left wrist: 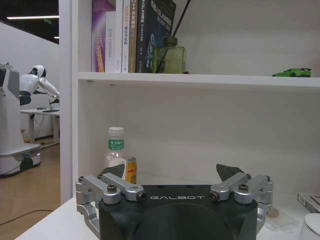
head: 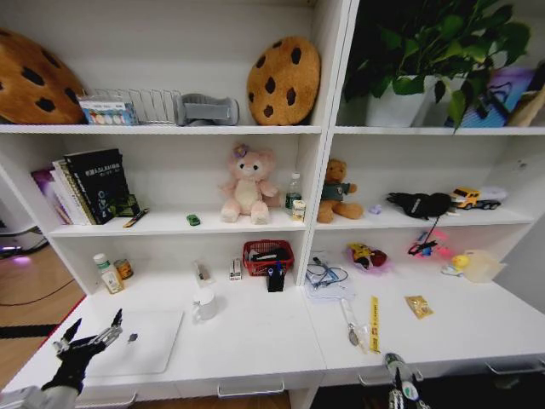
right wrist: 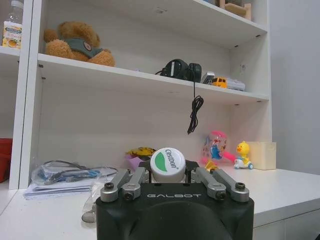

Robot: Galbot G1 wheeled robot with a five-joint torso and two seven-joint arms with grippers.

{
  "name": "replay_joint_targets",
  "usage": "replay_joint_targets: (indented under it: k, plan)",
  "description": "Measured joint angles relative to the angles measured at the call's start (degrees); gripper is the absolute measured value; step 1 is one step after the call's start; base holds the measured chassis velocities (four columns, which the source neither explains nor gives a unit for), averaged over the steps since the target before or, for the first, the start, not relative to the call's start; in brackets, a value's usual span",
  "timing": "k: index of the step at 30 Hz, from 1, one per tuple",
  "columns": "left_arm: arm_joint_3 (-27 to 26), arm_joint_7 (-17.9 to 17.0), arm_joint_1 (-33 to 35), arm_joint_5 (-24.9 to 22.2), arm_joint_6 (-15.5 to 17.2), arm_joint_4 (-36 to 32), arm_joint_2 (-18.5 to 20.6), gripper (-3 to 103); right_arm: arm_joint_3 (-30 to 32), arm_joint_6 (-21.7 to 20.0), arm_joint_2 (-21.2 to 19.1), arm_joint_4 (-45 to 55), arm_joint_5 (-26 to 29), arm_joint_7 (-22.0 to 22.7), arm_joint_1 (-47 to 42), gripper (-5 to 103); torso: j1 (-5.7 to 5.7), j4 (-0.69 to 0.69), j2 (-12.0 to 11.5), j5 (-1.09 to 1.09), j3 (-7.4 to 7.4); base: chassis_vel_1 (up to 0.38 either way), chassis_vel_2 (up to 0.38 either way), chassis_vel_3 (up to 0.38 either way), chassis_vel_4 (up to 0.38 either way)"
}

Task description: Organize the objects on the table.

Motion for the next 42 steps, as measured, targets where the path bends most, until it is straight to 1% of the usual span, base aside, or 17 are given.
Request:
replay_joint_targets:
  k: [2, 4, 6, 9, 10, 12, 14, 21, 22, 25, 26, 29, 30, 34, 35, 37, 42]
  plan:
    - [0.0, 0.0, 0.0, 0.0, 0.0, 0.0, 0.0, 100, 0.2, 0.7, 0.0, 0.9, -0.3, 0.0, -1.1, 30, 0.01, 0.01, 0.0, 0.03, 0.0, 0.0, 0.0, 0.0, 0.0]
    - [0.0, 0.0, 0.0, 0.0, 0.0, 0.0, 0.0, 100, 0.6, 1.3, 0.5, 5.8, -1.0, -0.4, -4.5, 30, 0.02, 0.04, 0.0, 0.07, 0.01, 0.0, 0.0, 0.0, 0.0]
    - [0.0, 0.0, 0.0, 0.0, 0.0, 0.0, 0.0, 100, 0.9, 1.5, 1.1, 8.9, -1.2, -0.4, -6.3, 30, 0.03, 0.04, 0.0, 0.05, 0.01, 0.0, 0.0, 0.0, 0.0]
    - [0.0, 0.0, 0.0, 0.0, 0.0, 0.0, 0.0, 100, 1.2, 1.9, 2.1, 12.8, -2.0, 1.6, -8.7, 30, 0.03, 0.03, 0.0, -0.01, 0.01, 0.0, 0.0, 0.0, 0.0]
    - [0.0, 0.0, 0.0, 0.0, 0.0, 0.0, 0.0, 100, 1.1, 2.3, 2.5, 13.2, -2.5, 3.3, -9.6, 30, 0.02, 0.01, 0.0, 0.0, 0.01, 0.0, 0.0, 0.0, 0.0]
    - [0.0, 0.0, 0.0, 0.0, 0.0, 0.0, 0.0, 100, 0.9, 2.6, 2.6, 12.9, -2.9, 4.7, -10.0, 30, 0.03, -0.01, 0.0, 0.0, 0.01, 0.0, 0.0, 0.0, 0.0]
    - [0.0, 0.0, 0.0, 0.0, 0.0, 0.0, 0.0, 100, 0.5, 3.3, 2.7, 10.0, -3.5, 7.8, -10.5, 30, 0.02, -0.01, 0.0, 0.0, 0.0, 0.0, 0.0, 0.0, 0.0]
    - [0.0, 0.0, 0.0, 0.0, 0.0, 0.0, 0.0, 100, -0.2, 3.8, 2.8, 3.4, -2.4, 9.0, -9.3, 30, 0.02, -0.01, 0.0, -0.01, 0.0, 0.0, 0.0, 0.0, 0.0]
    - [0.0, 0.0, 0.0, 0.0, 0.0, 0.0, 0.0, 100, -0.3, 3.9, 2.8, 2.0, -2.2, 9.0, -8.7, 30, 0.02, -0.02, 0.0, -0.01, 0.0, 0.0, 0.0, 0.0, 0.0]
    - [0.0, 0.0, 0.0, 0.0, 0.0, 0.0, 0.0, 100, -1.1, 4.6, 2.2, -9.4, -0.8, 7.3, -2.0, 30, 0.01, -0.01, 0.0, -0.01, 0.0, 0.0, 0.0, 0.0, 0.0]
    - [0.0, 0.0, 0.0, 0.0, 0.0, 0.0, 0.0, 100, -1.1, 4.6, 2.2, -9.4, -0.8, 7.3, -2.0, 30, 0.01, -0.01, 0.0, -0.01, 0.0, 0.0, 0.0, 0.0, 0.0]
    - [0.0, 0.0, 0.0, 0.0, 0.0, 0.0, 0.0, 100, -2.5, 5.1, 0.3, -21.4, -0.4, 5.2, 5.7, 30, 0.01, -0.01, 0.0, -0.01, 0.0, 0.0, 0.0, 0.0, 0.0]
    - [0.0, 0.0, 0.0, 0.0, 0.0, 0.0, 0.0, 100, -2.5, 5.1, 0.3, -21.4, -0.4, 5.2, 5.7, 30, 0.01, -0.01, 0.0, -0.01, 0.0, 0.0, 0.0, 0.0, 0.0]
    - [0.0, 0.0, 0.0, 0.0, 0.0, 0.0, 0.0, 100, -4.5, 5.9, -1.8, -33.8, -0.2, 3.0, 13.5, 30, 0.01, 0.0, 0.0, -0.01, 0.0, 0.0, 0.0, 0.0, 0.0]
    - [0.0, 0.0, 0.0, 0.0, 0.0, 0.0, 0.0, 100, -4.5, 5.9, -1.8, -33.8, -0.2, 3.0, 13.5, 30, 0.01, 0.0, 0.0, -0.01, 0.0, 0.0, 0.0, 0.0, 0.0]
    - [0.0, 0.0, 0.0, 0.0, 0.0, 0.0, 0.0, 100, -5.2, 6.5, -2.6, -40.5, -0.6, 2.4, 18.1, 30, 0.01, -0.01, 0.0, -0.01, 0.0, 0.0, 0.0, 0.0, 0.0]
    - [0.0, 0.0, 0.0, 0.0, 0.0, 0.0, 0.0, 100, -6.2, 6.9, -3.9, -47.6, -1.4, 1.9, 24.1, 30, 0.01, -0.01, 0.0, -0.02, 0.0, 0.0, 0.0, 0.0, 0.0]
